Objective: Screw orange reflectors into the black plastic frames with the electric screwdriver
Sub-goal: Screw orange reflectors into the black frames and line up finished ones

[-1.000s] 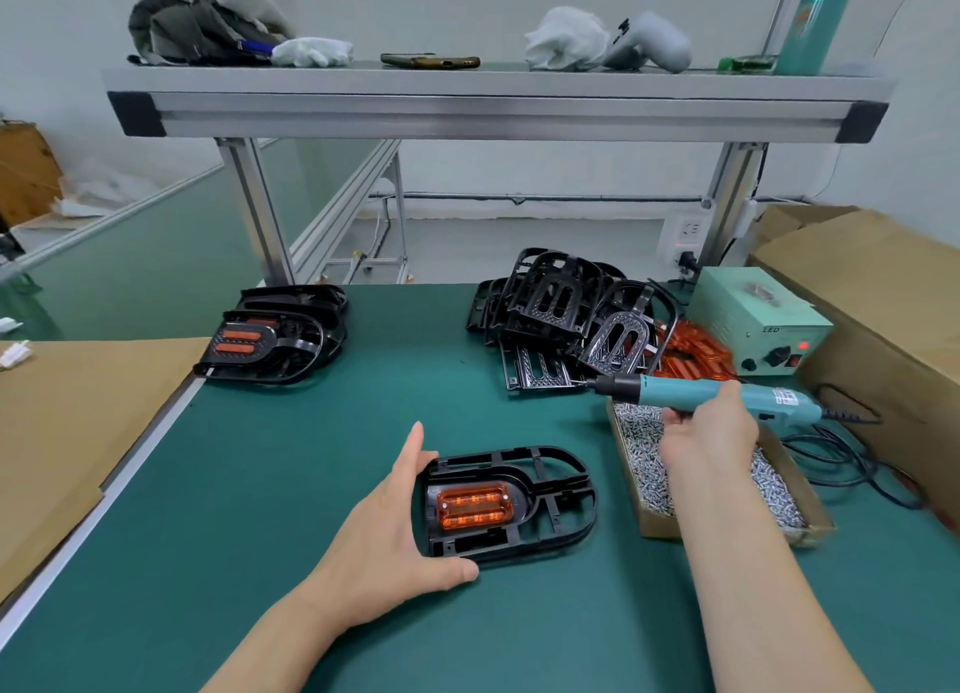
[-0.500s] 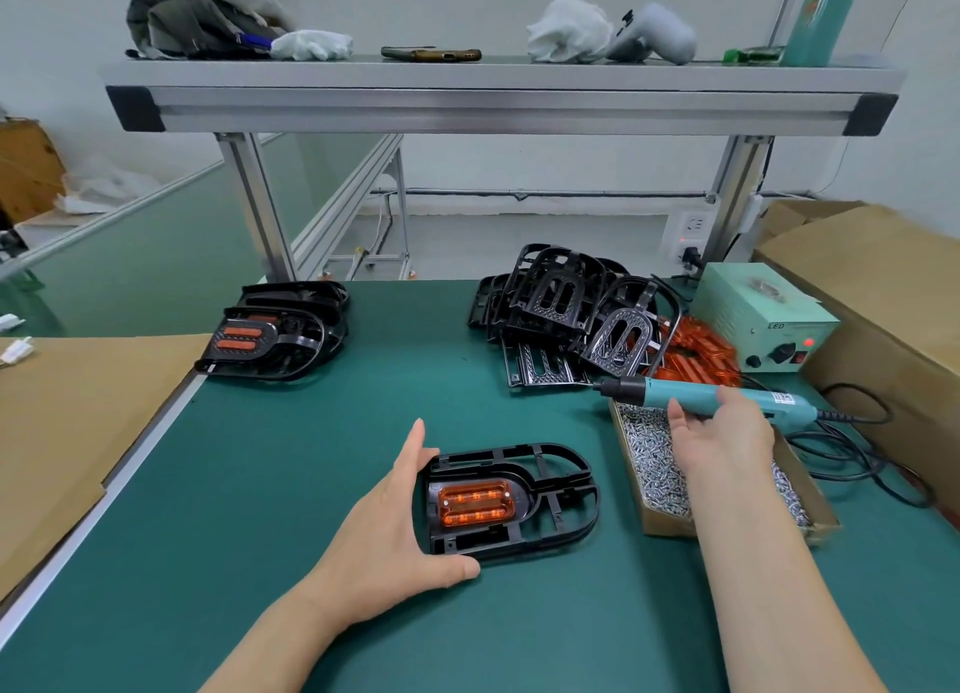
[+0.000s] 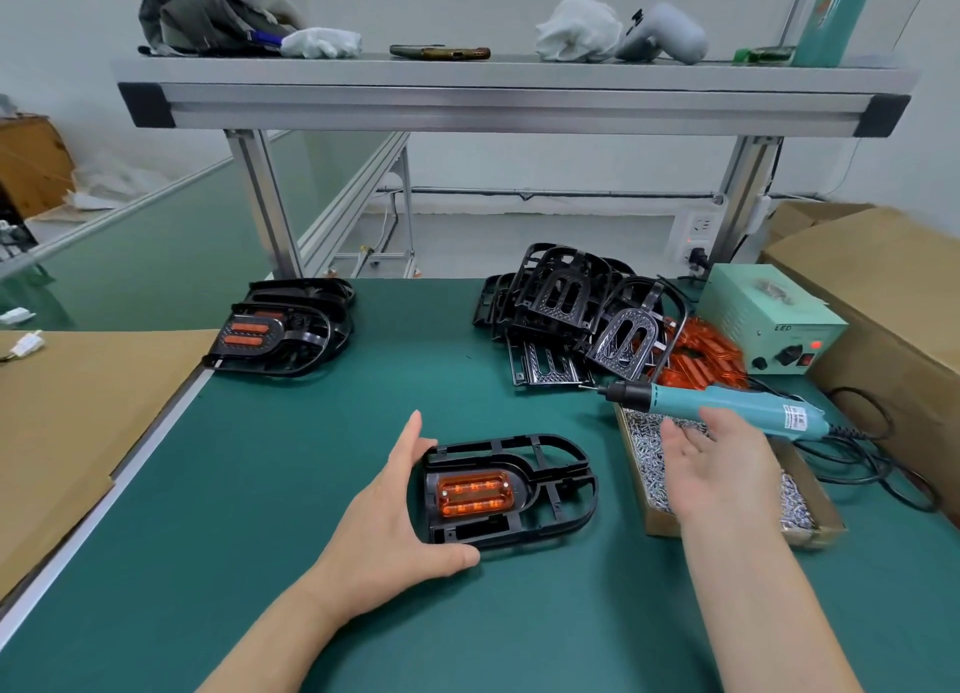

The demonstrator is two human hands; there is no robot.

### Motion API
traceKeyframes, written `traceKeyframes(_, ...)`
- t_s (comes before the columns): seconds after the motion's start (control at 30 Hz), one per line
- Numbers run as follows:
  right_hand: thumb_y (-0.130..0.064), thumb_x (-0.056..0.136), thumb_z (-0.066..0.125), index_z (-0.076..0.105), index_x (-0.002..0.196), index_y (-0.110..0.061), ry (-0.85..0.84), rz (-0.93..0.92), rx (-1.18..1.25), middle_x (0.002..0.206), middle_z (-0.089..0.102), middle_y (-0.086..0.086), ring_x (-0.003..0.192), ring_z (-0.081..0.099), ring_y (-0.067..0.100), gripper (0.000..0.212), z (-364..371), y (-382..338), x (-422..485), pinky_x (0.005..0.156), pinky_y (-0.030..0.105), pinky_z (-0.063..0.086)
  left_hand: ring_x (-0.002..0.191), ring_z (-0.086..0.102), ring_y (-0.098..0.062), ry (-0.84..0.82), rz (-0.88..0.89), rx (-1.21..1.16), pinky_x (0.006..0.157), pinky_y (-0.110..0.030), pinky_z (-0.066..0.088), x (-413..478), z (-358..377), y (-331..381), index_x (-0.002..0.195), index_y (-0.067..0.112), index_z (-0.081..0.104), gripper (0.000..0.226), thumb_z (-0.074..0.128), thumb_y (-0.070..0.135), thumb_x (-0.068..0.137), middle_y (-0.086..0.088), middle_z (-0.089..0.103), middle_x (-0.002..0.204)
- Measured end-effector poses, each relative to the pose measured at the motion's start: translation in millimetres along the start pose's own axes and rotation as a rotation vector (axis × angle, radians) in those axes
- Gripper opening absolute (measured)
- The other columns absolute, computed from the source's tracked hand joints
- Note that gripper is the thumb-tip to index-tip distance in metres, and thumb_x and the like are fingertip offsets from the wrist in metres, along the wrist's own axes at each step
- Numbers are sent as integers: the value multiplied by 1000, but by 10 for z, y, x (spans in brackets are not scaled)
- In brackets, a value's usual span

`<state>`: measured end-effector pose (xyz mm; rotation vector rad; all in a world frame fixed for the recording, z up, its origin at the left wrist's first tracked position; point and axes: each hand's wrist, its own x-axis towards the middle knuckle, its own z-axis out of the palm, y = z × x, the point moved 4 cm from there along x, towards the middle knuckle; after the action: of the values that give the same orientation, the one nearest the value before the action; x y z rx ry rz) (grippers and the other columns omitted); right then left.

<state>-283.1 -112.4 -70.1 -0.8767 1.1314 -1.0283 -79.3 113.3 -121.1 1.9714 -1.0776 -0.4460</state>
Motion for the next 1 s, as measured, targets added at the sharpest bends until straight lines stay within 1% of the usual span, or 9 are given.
traceKeyframes(0.07,-14,96,62,43,68,-24,24,-25,-9,107,69,19,104,63,41,35,34,44,19,89,21,39,129,30,26,24,13,-23,96,-2,28,-5,-11,2,145,65,-9,137,88,58,50,52,29,138)
traceKeyframes(0.1,-14,96,62,44,68,-25,65,-39,33,108,69,18,102,63,36,35,-4,67,-1,76,16,35,129,29,26,34,22,-30,96,-2,29,-5,-12,4,145,65,-7,136,89,57,50,51,29,139)
traceKeyframes(0.23,-6,97,58,61,86,-7,-19,-131,75,103,67,23,80,50,10,12,-30,81,-74,74,24,35,130,30,24,58,33,-79,94,0,31,-4,-28,-5,144,68,-2,131,89,54,51,49,31,139)
traceKeyframes(0.3,7,96,50,64,108,4,-79,-145,179,109,64,20,84,57,-3,19,63,85,-124,73,14,42,129,33,23,68,23,-158,92,4,31,5,-37,-39,145,66,4,128,90,51,51,48,35,137)
traceKeyframes(0.37,20,90,42,60,120,-2,-154,-181,226,118,63,11,105,62,4,41,211,92,-221,82,18,48,132,36,17,80,-2,-296,99,0,31,22,-53,-80,147,60,13,125,92,46,51,41,43,137)
traceKeyframes(0.47,24,87,38,62,114,-11,-282,-212,54,118,66,4,115,63,17,50,384,164,-319,86,22,50,135,42,7,130,-43,-517,116,-23,28,47,-106,-126,147,48,30,117,93,39,49,24,51,141)
traceKeyframes(0.7,3,100,51,45,145,-21,-698,-25,-186,137,59,0,125,57,11,51,850,639,-551,114,39,41,129,56,-18,126,-64,-709,108,-39,40,58,-164,-141,132,32,58,81,86,59,61,-1,64,133)
traceKeyframes(0.87,-11,102,55,56,131,-28,-920,-1,-280,123,71,-5,110,63,2,33,1176,799,-678,79,13,45,119,60,-24,112,-31,-653,106,-51,41,28,-163,-116,119,19,61,68,76,65,71,-6,67,123)
traceKeyframes(1.0,-7,99,59,65,104,-20,-919,-71,-244,79,70,-10,71,54,4,15,1317,746,-635,62,18,37,116,58,-39,124,-9,-742,109,-58,40,36,-171,-61,119,11,63,70,69,67,77,-22,64,123)
